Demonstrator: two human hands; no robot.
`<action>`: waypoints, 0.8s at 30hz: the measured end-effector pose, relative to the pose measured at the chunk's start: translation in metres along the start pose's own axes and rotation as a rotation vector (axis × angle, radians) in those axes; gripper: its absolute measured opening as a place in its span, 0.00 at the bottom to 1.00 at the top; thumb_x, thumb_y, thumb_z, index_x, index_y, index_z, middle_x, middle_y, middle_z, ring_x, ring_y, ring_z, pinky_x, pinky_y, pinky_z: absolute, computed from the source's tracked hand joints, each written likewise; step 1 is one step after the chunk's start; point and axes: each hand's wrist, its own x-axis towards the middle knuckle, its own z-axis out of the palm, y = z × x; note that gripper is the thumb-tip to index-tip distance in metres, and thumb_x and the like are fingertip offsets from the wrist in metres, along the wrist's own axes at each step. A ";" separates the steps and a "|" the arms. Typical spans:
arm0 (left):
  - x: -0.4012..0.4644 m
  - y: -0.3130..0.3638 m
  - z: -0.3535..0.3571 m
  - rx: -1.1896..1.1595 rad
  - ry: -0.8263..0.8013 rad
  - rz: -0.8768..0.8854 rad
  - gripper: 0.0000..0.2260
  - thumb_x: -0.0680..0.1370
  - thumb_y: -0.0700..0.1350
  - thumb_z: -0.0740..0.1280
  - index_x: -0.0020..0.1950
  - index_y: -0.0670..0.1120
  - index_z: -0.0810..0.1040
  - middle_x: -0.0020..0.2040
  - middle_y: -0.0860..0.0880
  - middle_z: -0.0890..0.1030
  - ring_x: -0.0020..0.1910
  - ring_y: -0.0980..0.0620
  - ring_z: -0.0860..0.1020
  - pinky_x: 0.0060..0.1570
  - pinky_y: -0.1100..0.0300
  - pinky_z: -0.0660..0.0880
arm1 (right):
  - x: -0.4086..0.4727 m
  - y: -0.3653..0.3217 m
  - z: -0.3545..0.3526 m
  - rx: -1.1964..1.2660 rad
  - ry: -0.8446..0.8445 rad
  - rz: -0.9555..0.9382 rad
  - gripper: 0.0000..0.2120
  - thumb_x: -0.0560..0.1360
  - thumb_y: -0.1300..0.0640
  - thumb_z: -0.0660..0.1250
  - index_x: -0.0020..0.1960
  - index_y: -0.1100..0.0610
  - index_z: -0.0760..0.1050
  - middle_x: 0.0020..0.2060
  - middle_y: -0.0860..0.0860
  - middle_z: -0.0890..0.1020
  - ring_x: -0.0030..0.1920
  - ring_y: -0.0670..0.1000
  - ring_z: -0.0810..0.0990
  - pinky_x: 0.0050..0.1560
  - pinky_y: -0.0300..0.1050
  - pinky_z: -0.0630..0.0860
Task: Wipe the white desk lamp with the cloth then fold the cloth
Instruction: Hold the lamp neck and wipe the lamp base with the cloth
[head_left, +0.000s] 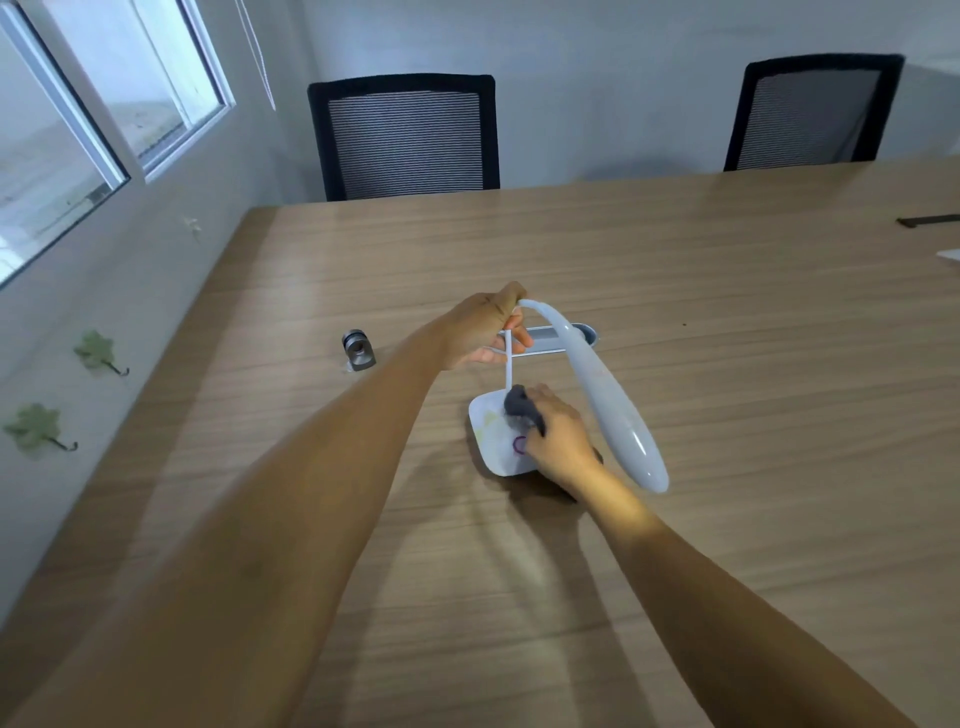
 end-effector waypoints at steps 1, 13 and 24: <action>0.000 0.000 0.000 0.002 0.000 -0.002 0.20 0.77 0.53 0.56 0.28 0.46 0.65 0.41 0.45 0.81 0.45 0.46 0.80 0.55 0.54 0.76 | 0.002 0.001 0.007 -0.072 -0.068 -0.046 0.18 0.73 0.68 0.59 0.62 0.63 0.71 0.62 0.59 0.75 0.64 0.59 0.70 0.54 0.32 0.63; 0.000 0.000 0.000 0.009 0.012 -0.003 0.19 0.78 0.52 0.55 0.28 0.46 0.66 0.43 0.44 0.81 0.46 0.45 0.80 0.56 0.52 0.75 | -0.044 0.012 0.040 -0.210 -0.073 -0.183 0.24 0.63 0.63 0.52 0.50 0.48 0.78 0.57 0.48 0.80 0.63 0.52 0.71 0.60 0.55 0.73; 0.002 0.000 0.000 0.017 -0.008 -0.014 0.19 0.77 0.53 0.56 0.27 0.47 0.65 0.43 0.44 0.81 0.48 0.45 0.79 0.59 0.51 0.74 | -0.005 0.013 0.014 -0.226 -0.178 -0.066 0.25 0.76 0.65 0.56 0.72 0.58 0.61 0.76 0.54 0.56 0.76 0.54 0.51 0.72 0.39 0.47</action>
